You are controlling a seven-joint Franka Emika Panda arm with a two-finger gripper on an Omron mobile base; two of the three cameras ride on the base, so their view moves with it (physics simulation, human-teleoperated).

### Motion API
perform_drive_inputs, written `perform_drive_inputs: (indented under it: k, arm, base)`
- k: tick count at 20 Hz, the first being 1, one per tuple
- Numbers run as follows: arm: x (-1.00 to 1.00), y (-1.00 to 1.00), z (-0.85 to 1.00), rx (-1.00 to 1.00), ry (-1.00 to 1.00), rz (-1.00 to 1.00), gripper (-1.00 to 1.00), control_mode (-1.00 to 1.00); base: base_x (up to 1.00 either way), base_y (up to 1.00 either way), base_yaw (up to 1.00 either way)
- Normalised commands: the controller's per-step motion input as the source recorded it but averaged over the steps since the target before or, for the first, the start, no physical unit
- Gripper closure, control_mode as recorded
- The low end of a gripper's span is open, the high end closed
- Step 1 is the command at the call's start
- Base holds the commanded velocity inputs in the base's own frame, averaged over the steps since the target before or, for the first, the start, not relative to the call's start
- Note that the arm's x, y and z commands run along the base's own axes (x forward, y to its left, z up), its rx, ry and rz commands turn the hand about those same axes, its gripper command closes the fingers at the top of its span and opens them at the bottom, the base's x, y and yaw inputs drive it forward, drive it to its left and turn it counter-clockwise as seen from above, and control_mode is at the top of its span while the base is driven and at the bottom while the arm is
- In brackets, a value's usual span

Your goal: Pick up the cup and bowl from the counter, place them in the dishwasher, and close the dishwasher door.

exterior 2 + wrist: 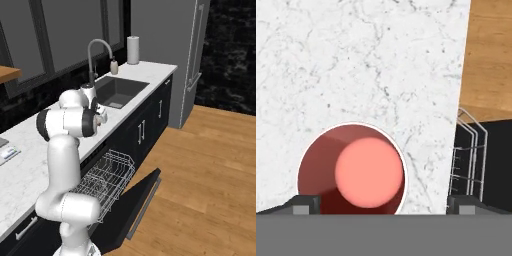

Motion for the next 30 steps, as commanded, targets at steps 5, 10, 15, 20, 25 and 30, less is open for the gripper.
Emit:
perform_drive_inputs:
  k: [5,10,15,20,25,30]
  arm:
    - [0.14,0.00,-0.44,0.00,0.06,0.00,-1.00,-1.00]
    - [0.26,0.00,-0.49,0.00,0.04,0.00,-1.00,-1.00]
    - [0.06,0.00,-0.28,0.00,0.03,0.00,1.00,-1.00]
    - [0.00,0.00,0.00,0.00,0.00,0.00,1.00,-1.00]
    - [-0.29,-0.44,0.00,0.02,0.00,-0.01,1.00,-1.00]
    - [-0.91,-1.00,0.01,0.12,0.01,-0.01,1.00,-1.00]
  base:
    - [0.00,0.00,0.00]
    - [0.00,0.00,0.00]
    - [0.00,0.00,0.00]
    - [0.00,0.00,0.00]
    - [0.00,0.00,0.00]
    - [0.00,0.00,0.00]
